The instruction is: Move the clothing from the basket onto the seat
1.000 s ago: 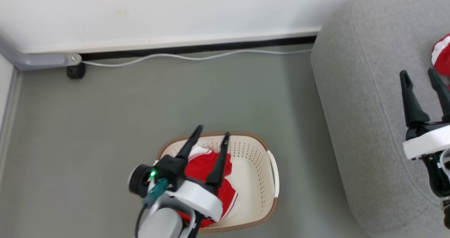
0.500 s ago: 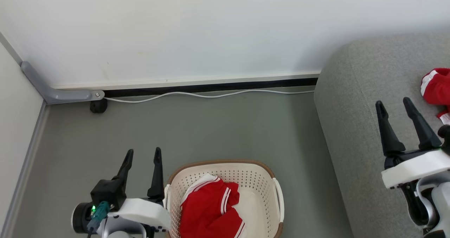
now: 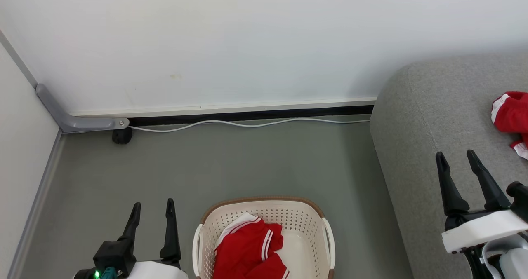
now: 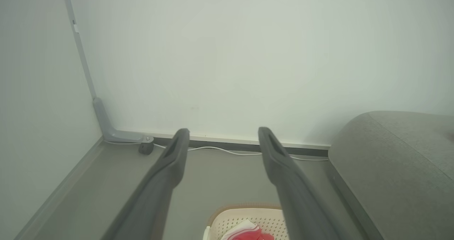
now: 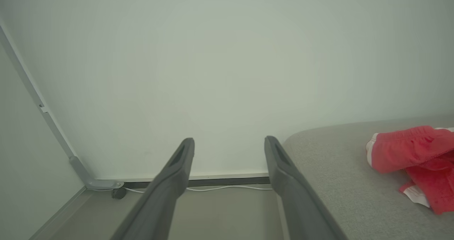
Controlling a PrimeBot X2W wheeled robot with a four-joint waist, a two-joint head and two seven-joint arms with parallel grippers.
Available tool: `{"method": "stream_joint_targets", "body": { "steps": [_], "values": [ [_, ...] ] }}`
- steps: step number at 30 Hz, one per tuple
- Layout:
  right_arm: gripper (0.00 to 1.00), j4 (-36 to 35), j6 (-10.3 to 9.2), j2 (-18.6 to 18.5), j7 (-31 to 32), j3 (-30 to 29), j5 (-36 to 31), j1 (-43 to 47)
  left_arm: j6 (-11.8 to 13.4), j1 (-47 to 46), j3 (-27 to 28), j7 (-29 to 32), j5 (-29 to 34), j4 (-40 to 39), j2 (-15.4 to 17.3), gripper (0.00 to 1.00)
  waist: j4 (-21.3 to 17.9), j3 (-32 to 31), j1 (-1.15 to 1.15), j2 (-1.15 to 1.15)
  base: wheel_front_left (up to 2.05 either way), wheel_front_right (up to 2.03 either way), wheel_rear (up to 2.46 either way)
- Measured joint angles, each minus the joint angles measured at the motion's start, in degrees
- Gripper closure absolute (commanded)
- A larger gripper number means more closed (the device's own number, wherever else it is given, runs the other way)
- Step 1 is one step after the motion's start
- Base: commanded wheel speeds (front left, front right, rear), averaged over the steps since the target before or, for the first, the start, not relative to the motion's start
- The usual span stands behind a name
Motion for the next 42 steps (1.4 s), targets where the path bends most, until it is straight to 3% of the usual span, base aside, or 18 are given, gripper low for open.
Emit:
{"method": "stream_joint_targets", "body": {
  "steps": [26,42],
  "values": [
    [0.00,1.42,0.00,0.14,0.00,1.47,-1.29,1.39,1.53,0.78,-3.16,0.00,-0.03,-1.29,0.07,0.00,-0.73,1.25,0.00,0.00,0.00,0.00,0.00],
    [0.00,-4.76,0.00,-2.75,0.00,0.46,1.57,-2.79,5.06,-3.67,-11.92,0.00,-2.33,3.08,0.15,0.00,-0.92,9.98,0.00,0.00,0.00,0.00,0.00]
  ]
}}
